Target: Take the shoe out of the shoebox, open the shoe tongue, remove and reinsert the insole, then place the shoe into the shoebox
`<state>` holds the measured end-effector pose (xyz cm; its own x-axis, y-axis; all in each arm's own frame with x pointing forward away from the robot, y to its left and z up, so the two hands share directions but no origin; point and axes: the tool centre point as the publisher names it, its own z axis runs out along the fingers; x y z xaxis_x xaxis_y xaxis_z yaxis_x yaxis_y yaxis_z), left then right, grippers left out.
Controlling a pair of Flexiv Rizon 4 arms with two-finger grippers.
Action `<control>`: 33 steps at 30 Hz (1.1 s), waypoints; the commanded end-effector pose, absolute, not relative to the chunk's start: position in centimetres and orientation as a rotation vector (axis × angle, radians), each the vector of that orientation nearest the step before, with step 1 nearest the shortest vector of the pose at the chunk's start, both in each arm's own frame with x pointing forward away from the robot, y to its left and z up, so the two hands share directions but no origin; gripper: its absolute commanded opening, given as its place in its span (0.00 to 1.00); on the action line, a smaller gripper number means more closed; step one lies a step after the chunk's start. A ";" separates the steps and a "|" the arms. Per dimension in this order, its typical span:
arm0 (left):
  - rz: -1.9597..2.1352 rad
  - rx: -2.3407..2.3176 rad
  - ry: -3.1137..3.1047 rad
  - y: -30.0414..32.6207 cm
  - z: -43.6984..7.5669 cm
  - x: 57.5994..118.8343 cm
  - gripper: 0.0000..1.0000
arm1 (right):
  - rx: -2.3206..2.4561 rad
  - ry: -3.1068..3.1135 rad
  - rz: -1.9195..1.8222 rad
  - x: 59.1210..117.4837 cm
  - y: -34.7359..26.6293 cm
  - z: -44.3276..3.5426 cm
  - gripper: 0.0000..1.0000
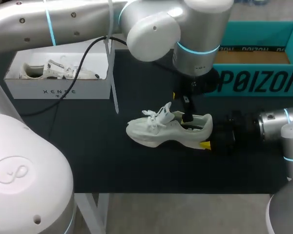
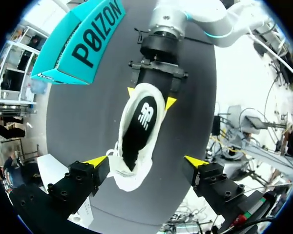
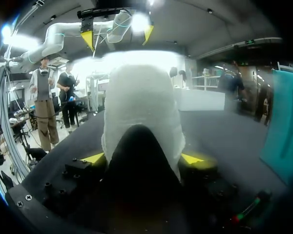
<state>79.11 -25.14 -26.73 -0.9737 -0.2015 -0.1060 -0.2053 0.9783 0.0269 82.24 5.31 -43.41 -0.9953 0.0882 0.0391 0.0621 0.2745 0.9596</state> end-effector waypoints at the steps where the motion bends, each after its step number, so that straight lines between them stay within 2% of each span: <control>1: 0.060 -0.291 3.030 -24.9 -27.8 79.5 0.00 | 0.150 2.490 1.872 82.3 5.5 -43.8 0.00; 25: 0.069 0.129 3.056 -27.2 -32.6 82.5 0.00 | 0.150 2.490 1.872 82.3 5.5 -43.8 0.00; 33: 0.114 0.211 3.072 -26.5 -34.2 81.5 0.00 | 0.150 2.490 1.872 82.3 5.5 -43.8 0.00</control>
<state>81.71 -26.41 -33.68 -0.9893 0.1354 -0.0546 0.1311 0.9885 0.0760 82.24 5.30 -43.41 -0.9953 0.0883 0.0391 0.0620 0.2745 0.9596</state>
